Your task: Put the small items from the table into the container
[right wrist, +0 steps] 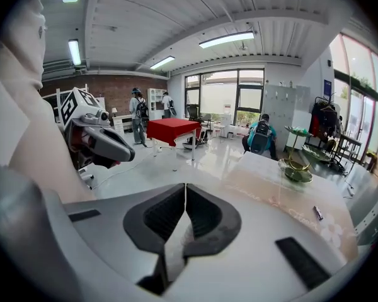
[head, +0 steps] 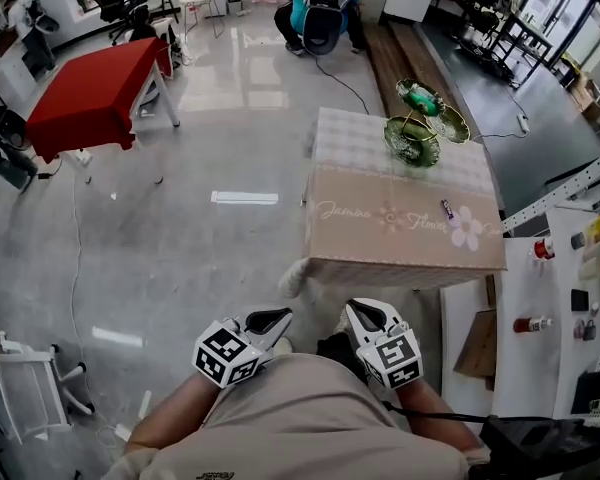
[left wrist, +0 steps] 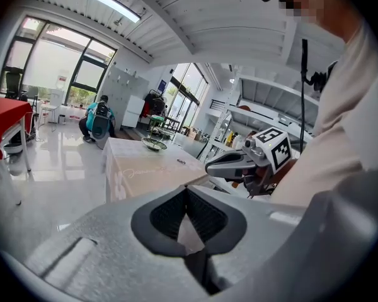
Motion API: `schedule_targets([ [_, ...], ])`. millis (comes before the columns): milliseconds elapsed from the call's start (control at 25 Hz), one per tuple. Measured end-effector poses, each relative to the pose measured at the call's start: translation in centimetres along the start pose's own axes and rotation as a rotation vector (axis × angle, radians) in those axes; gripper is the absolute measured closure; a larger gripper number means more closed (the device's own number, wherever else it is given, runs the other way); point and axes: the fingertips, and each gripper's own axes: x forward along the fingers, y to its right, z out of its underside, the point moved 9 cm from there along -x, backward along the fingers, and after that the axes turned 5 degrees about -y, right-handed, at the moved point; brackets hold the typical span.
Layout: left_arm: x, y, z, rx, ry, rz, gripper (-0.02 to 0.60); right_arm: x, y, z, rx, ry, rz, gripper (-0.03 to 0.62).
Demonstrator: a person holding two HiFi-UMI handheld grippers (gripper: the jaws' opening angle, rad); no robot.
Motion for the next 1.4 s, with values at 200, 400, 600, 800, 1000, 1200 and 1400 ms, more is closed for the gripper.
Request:
schedule_targets([
  [200,-0.5,0.2,0.7,-0.006,0.004,-0.003,0.574,-0.1,0.2,-0.3,-0.012,0.001,0.005,0.574],
  [400,-0.5,0.6,0.5,0.008,0.001,0.014,0.574,-0.6,-0.2,-0.3,-0.013,-0.003,0.003,0.574],
  [600,0.2,1.3,0.0,0.043,-0.009,0.024,0.574,-1.5,0.1,0.8,0.014,-0.004,0.026,0.574],
  [800,1.3,1.1,-0.9,0.042,-0.006,0.029,0.574,-2.2,1.7,1.8,0.044,0.013,0.066,0.574],
  [1000,4.1,1.1,-2.2,0.04,-0.022,0.045,0.574,-3.1,5.3,3.7,0.084,0.006,0.115,0.571],
  [1200,7.7,0.9,-4.5,0.034,-0.035,0.052,0.574,-3.4,11.0,6.0,0.135,-0.01,0.173,0.568],
  [1400,12.0,0.5,-7.6,0.031,-0.037,0.041,0.574,-2.7,18.8,8.6,0.161,-0.053,0.24,0.506],
])
